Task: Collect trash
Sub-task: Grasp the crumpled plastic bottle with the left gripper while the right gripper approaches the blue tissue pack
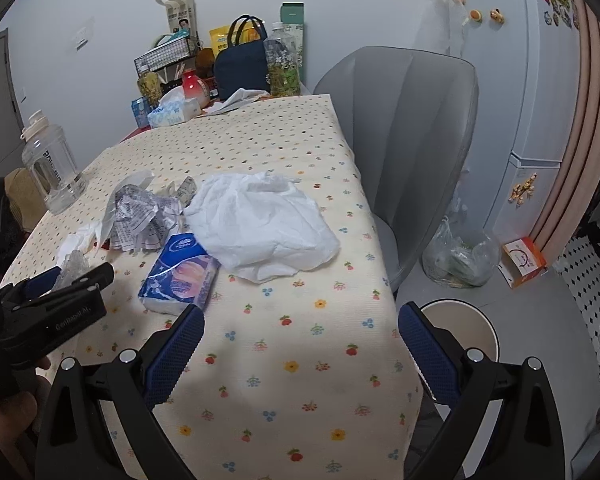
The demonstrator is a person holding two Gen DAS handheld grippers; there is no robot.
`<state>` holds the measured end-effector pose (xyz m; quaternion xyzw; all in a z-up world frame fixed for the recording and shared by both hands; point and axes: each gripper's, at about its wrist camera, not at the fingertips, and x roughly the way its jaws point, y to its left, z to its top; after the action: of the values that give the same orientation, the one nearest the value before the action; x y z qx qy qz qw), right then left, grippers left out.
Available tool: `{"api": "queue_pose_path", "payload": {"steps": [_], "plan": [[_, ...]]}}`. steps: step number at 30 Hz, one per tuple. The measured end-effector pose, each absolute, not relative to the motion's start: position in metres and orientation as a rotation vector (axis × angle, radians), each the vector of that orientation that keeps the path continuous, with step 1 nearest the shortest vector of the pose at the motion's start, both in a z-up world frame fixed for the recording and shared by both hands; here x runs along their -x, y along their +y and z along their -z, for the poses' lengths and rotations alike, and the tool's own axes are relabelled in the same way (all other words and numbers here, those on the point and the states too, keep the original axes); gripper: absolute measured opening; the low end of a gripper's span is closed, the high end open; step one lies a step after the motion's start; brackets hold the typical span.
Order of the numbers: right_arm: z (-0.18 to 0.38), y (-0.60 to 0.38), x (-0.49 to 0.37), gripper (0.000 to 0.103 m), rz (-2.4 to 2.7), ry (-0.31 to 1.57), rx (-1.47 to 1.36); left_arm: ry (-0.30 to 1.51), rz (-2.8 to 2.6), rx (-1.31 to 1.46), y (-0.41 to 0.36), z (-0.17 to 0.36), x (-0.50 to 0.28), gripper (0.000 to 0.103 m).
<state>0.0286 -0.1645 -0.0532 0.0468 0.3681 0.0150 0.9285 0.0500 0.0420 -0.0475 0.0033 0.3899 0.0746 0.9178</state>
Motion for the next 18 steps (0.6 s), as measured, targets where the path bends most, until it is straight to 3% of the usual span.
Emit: {"api": "queue_pose_path", "payload": {"steps": [18], "plan": [[0.063,-0.092,-0.053,0.095,-0.183,0.797,-0.023,0.721,-0.272,0.068,0.109,0.034,-0.034,0.078]]}}
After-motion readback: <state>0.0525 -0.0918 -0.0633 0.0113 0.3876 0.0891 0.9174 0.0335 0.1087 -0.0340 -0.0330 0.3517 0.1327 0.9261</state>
